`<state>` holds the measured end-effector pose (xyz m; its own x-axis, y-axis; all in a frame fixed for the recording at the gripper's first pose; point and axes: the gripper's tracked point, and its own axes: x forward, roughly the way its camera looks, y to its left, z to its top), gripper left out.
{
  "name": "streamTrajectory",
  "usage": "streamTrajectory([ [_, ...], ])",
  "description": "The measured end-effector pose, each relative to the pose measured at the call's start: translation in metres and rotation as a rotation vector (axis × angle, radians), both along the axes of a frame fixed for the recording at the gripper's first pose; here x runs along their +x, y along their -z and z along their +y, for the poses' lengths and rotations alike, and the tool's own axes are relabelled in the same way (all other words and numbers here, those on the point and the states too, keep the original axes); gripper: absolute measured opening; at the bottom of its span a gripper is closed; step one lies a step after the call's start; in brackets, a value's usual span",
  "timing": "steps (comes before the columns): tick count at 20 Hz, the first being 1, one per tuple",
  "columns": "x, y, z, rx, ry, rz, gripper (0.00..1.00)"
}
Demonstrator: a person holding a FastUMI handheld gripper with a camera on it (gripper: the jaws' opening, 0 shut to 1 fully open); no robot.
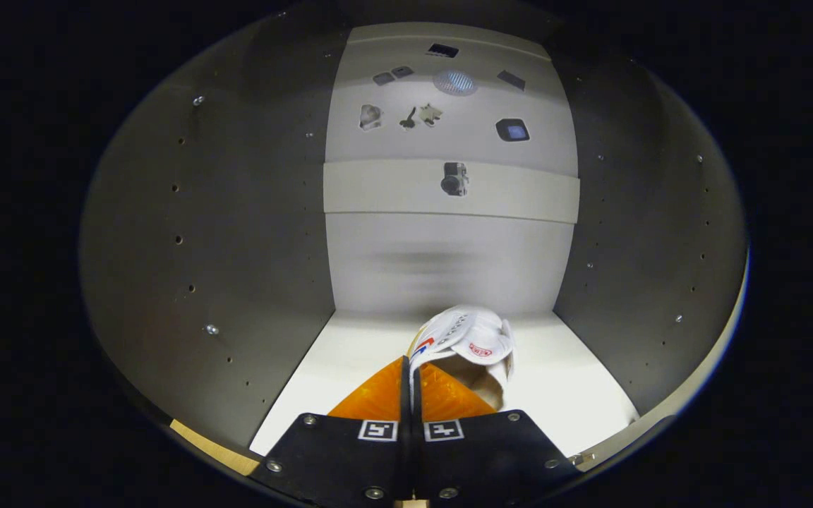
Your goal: Open the shoe cabinet door, grab the shoes and put them into the shoe cabinet, then close the shoe cabinet door.
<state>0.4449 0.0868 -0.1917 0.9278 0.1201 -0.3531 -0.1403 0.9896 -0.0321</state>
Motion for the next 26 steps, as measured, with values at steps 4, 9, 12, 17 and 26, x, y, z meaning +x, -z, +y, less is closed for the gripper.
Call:
streamTrajectory([
  [4,0.001,0.003,0.004,0.029,0.004,0.016,0.11],
  [9,-0.001,0.002,0.006,0.024,0.015,0.032,0.58],
  [12,-0.013,-0.009,0.005,0.020,0.018,0.004,0.73],
  [17,-0.041,-0.049,0.001,0.054,0.026,-0.092,0.80],
  [26,-0.136,-0.119,-0.022,0.092,0.045,-0.223,0.83],
])
